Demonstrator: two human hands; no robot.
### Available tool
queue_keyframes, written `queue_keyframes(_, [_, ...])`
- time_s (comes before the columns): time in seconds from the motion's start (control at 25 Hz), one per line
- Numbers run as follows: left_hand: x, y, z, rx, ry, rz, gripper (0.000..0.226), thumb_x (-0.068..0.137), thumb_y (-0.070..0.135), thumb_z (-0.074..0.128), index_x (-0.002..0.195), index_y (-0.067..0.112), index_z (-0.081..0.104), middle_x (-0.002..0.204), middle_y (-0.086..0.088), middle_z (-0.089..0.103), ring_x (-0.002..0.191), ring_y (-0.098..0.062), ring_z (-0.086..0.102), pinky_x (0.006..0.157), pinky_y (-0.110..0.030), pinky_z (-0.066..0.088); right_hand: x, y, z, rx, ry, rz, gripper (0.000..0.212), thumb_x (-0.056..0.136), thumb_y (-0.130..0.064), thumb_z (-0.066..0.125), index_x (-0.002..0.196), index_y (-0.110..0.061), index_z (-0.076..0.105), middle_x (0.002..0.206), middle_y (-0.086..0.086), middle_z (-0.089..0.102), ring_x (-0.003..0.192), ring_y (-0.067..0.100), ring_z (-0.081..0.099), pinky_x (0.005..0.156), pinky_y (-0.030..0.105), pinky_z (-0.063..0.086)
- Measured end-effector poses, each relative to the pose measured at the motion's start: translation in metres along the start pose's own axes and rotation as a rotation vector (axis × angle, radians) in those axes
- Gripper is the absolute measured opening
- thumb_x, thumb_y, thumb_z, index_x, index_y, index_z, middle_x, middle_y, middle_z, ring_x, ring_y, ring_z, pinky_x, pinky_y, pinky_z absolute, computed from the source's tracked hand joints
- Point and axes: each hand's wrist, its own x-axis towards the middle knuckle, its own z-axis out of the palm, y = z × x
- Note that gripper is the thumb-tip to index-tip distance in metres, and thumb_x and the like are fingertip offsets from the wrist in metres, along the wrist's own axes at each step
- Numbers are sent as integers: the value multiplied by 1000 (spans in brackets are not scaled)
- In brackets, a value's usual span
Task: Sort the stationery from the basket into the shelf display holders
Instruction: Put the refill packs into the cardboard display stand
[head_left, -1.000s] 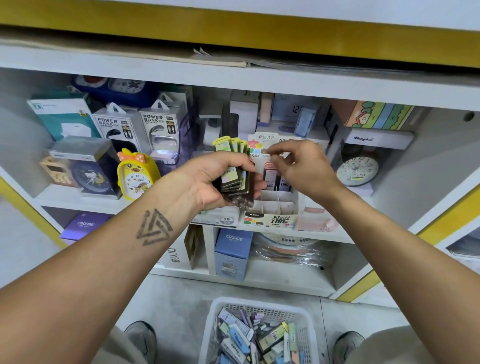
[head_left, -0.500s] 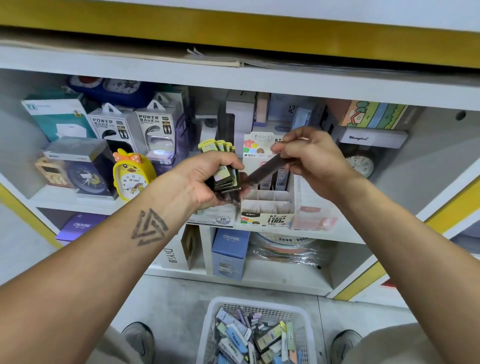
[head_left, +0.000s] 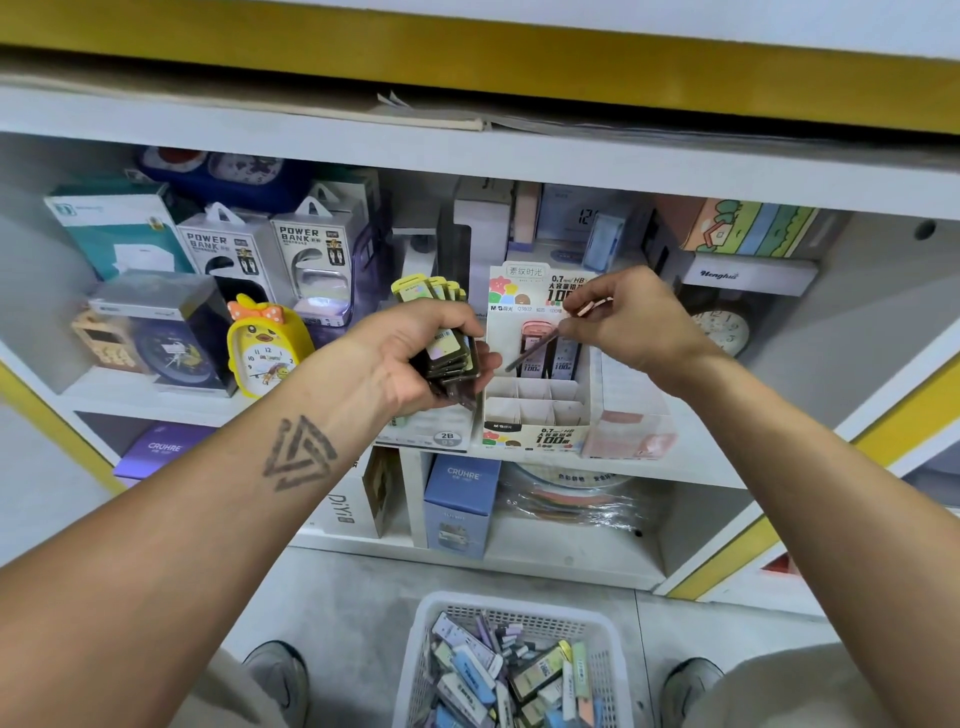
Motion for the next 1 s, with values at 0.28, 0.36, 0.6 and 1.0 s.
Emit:
queue_keyframes(0.28, [-4,-3,5,6,-88,-54,17,79,-5,63,94,0,59,96,-19,68,75,-30,73,67,-39,59,-7,0,13,-317,117,-418,13,94,-19,66,92,-6,64,80,8,67,73,25,60,64,37,46])
queue_keyframes(0.36, [-4,-3,4,13,-105,-69,19,77,-5,64,95,-2,60,95,-19,70,77,-30,73,66,-40,59,-7,0,18,-346,132,-468,10,96,-16,61,101,-7,58,80,12,66,72,31,60,62,38,46])
queue_keyframes(0.6, [-8,-3,5,18,-160,-62,14,76,-4,64,90,-2,64,98,-21,72,84,-31,73,78,-48,57,-7,4,27,-491,0,-484,13,97,-10,56,99,-7,69,95,10,69,86,31,63,75,43,51])
queue_keyframes(1.0, [-10,-4,10,-55,-224,-49,32,84,-4,51,113,-6,65,111,-27,68,94,-36,71,79,-52,58,-16,-23,18,721,-360,182,19,81,1,77,100,-3,72,84,15,75,74,25,71,71,34,60])
